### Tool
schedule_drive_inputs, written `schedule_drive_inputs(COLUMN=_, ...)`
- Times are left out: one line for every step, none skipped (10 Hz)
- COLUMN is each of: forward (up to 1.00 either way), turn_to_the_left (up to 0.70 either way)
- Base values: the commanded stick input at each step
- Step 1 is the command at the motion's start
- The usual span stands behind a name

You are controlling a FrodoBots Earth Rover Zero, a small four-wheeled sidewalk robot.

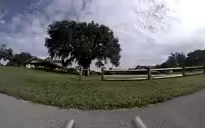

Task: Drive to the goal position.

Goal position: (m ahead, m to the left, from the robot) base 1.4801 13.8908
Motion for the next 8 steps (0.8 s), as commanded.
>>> schedule_drive_inputs(forward=0.06, turn_to_the_left=0.12)
schedule_drive_inputs(forward=0.06, turn_to_the_left=0.12)
schedule_drive_inputs(forward=0.06, turn_to_the_left=0.12)
schedule_drive_inputs(forward=0.06, turn_to_the_left=0.06)
schedule_drive_inputs(forward=0.06, turn_to_the_left=0.01)
schedule_drive_inputs(forward=0.06, turn_to_the_left=0.04)
schedule_drive_inputs(forward=0.06, turn_to_the_left=0.08)
schedule_drive_inputs(forward=0.06, turn_to_the_left=0.12)
